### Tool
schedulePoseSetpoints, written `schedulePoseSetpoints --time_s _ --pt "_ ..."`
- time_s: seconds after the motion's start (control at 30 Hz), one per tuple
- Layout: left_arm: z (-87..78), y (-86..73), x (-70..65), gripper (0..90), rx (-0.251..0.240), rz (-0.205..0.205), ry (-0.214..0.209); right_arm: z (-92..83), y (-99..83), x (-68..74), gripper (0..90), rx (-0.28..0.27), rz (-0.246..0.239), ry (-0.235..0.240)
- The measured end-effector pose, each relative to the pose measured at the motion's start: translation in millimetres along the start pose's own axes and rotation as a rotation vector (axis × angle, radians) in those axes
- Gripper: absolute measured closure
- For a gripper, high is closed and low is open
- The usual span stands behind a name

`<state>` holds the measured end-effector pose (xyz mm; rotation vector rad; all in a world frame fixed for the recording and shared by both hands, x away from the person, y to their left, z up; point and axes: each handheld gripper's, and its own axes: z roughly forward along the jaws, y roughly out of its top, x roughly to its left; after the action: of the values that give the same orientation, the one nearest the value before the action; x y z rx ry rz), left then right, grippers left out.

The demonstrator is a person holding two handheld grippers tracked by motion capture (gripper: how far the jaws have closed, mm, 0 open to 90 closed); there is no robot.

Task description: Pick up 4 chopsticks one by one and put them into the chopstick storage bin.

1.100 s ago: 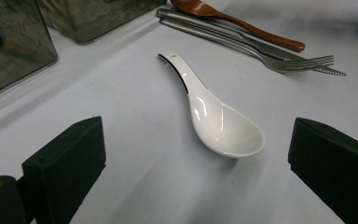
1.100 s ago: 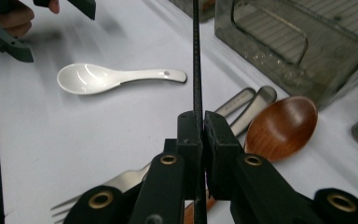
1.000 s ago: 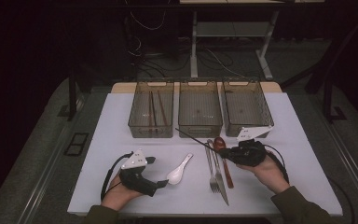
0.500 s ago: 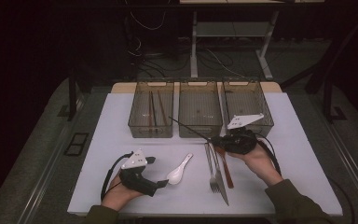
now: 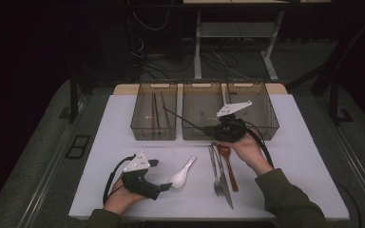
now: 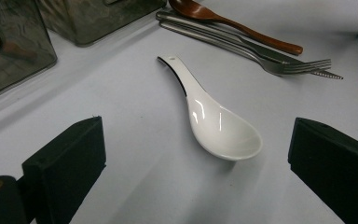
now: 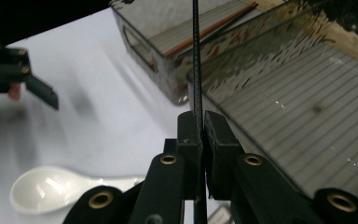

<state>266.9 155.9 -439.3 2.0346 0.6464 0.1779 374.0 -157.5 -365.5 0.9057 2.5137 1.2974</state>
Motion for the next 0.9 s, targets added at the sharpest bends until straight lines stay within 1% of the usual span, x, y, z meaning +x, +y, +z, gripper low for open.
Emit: schedulePoseSetpoints --time_s 0.1,0.2,0.23,0.3,0.33,0.43,0.5,0.53,0.77,0.9 --pt "0.1 0.0 -0.2 3.2 -0.002 -0.002 -0.001 8.3 8.7 -2.8 85.2 0.001 0.005 -0.009" --pt "-0.1 0.1 0.1 3.2 -0.003 -0.001 -0.003 17.5 16.2 -5.9 85.1 0.006 0.021 -0.018" --pt "-0.1 0.2 0.0 3.2 -0.005 -0.002 -0.004 20.7 18.8 -6.9 85.1 0.007 0.018 -0.019" --pt "-0.2 0.2 -0.2 3.2 -0.006 -0.003 -0.004 26.6 24.5 -7.5 85.1 0.014 0.033 -0.024" --pt "-0.3 0.4 -0.1 3.2 -0.004 -0.004 -0.007 29.9 27.1 -8.5 85.1 0.016 0.026 -0.027" --pt "0.4 0.3 -0.3 3.2 -0.013 -0.005 -0.005 39.2 35.7 -9.4 85.1 0.018 0.024 -0.041" --pt "0.0 0.4 -0.3 3.2 -0.01 -0.002 -0.007 45.5 41.7 -10.4 85.1 0.024 0.022 -0.047" --pt "-0.2 0.5 -0.1 3.2 -0.008 0.0 -0.007 48.6 44.8 -10.4 85.1 0.027 0.03 -0.05" --pt "-0.3 0.8 0.3 3.2 -0.008 0.001 -0.01 71.5 65.5 -12.4 85.1 0.05 0.036 -0.065" --pt "-0.5 0.9 0.1 3.2 -0.017 -0.003 -0.012 86.6 77.7 -13.6 85.1 0.065 0.057 -0.08"
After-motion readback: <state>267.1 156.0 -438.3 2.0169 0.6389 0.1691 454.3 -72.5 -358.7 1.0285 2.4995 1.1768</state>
